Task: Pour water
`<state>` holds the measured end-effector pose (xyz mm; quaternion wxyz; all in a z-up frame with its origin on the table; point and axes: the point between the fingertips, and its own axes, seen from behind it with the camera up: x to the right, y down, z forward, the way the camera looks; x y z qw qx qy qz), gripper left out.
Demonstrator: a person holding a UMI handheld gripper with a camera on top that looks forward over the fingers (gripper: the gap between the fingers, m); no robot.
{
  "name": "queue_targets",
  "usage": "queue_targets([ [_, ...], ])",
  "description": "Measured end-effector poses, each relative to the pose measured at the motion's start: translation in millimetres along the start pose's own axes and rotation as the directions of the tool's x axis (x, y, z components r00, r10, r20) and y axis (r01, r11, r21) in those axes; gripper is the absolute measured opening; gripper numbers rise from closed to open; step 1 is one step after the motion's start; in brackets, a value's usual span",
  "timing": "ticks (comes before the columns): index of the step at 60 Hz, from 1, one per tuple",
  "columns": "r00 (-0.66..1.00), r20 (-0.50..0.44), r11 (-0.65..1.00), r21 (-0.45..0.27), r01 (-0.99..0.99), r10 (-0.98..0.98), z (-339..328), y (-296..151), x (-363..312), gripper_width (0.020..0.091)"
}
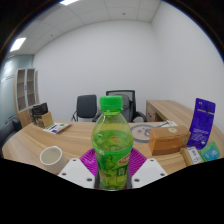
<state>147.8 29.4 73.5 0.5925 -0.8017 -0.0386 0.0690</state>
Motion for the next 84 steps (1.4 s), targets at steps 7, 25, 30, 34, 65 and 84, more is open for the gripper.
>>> queue_targets([
  [7, 0.999, -0.013, 0.999, 0.023, 0.042, -0.042, -4, 3, -3, 0.0412],
  [25, 0.998, -0.038, 0.997, -0.064, 0.038, -0.04, -27, 13, -14, 0.0812],
  [30, 0.996, -0.067, 0.995, -0.091, 0.044, -0.051, -46, 18, -16, 0.0855],
  [34, 0.993, -0.102, 0.991, -0.129, 0.042, -0.056, -69, 25, -20, 0.0856],
  [65, 0.972, -0.226, 0.987, -0.128, -0.099, 0.068, -239, -36, -128, 0.0867],
  [84, 0.971, -0.229, 0.991, -0.092, -0.098, 0.074, -248, -48, -145, 0.0858],
])
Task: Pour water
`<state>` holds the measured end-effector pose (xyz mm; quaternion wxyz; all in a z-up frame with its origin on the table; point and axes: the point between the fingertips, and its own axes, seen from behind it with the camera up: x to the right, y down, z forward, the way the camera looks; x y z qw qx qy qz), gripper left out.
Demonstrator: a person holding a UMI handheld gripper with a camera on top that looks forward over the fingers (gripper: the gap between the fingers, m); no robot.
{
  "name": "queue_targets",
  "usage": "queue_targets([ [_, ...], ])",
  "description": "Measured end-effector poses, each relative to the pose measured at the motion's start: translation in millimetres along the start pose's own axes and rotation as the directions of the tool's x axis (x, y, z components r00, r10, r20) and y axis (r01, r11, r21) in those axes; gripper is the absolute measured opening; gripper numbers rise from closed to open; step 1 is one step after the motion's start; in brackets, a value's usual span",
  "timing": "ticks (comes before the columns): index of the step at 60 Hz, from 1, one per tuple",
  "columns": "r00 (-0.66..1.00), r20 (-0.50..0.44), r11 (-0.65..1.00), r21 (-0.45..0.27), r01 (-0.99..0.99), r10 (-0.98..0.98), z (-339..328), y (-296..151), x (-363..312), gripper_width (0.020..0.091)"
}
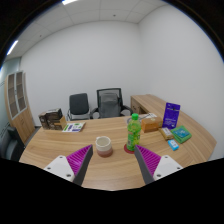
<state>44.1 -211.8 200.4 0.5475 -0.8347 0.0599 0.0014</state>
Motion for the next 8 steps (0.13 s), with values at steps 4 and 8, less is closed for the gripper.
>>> queue_targets([
  [4, 1.0, -0.005, 1.0, 0.012, 0.011, -0.011, 1.3, -1.3, -0.2, 0.0857],
  [8, 1.0, -0.011, 1.0, 0.012, 0.023, -0.023, 2.5, -2.3, 1.8, 0.0854],
])
